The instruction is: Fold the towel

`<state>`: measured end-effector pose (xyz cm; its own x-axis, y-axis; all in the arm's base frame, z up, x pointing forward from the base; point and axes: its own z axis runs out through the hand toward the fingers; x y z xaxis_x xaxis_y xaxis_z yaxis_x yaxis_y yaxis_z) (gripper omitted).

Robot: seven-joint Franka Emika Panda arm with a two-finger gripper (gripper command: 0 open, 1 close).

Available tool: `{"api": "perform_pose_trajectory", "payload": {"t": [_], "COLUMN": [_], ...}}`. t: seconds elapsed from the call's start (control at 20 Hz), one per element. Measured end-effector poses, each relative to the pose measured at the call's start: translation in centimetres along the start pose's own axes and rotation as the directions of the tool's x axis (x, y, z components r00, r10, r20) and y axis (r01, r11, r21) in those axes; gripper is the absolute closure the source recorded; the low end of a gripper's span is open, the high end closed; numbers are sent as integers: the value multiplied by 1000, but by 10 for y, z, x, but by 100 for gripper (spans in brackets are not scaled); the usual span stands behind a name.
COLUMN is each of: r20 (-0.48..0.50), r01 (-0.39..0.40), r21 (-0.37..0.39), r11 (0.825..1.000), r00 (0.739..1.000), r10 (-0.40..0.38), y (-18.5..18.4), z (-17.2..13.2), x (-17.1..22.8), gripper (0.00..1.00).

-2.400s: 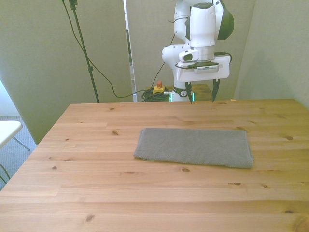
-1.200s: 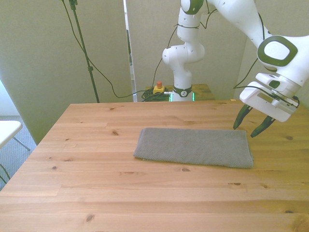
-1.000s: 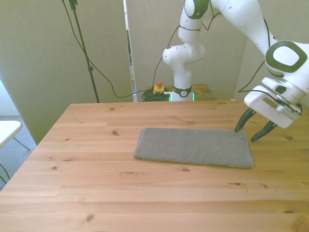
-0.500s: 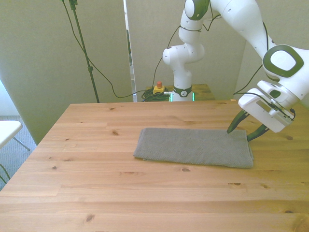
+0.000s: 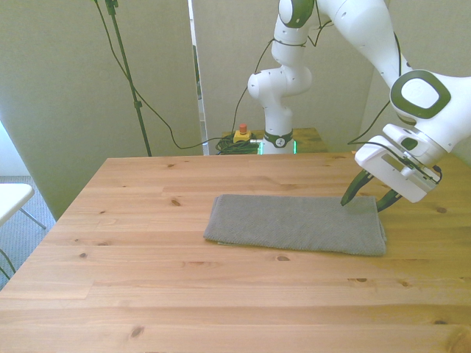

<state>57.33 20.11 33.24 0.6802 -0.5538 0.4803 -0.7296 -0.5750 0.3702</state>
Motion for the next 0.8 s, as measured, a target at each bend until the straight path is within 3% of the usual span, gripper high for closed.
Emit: {"api": "perform_pose_trajectory", "payload": {"t": [0.8], "r20": [14], "r01": [25], "r21": [7], "r11": [1000], "r00": [1000], "r10": [-25], "y": [2], "z": [8], "x": [-14], "gripper": [100]}}
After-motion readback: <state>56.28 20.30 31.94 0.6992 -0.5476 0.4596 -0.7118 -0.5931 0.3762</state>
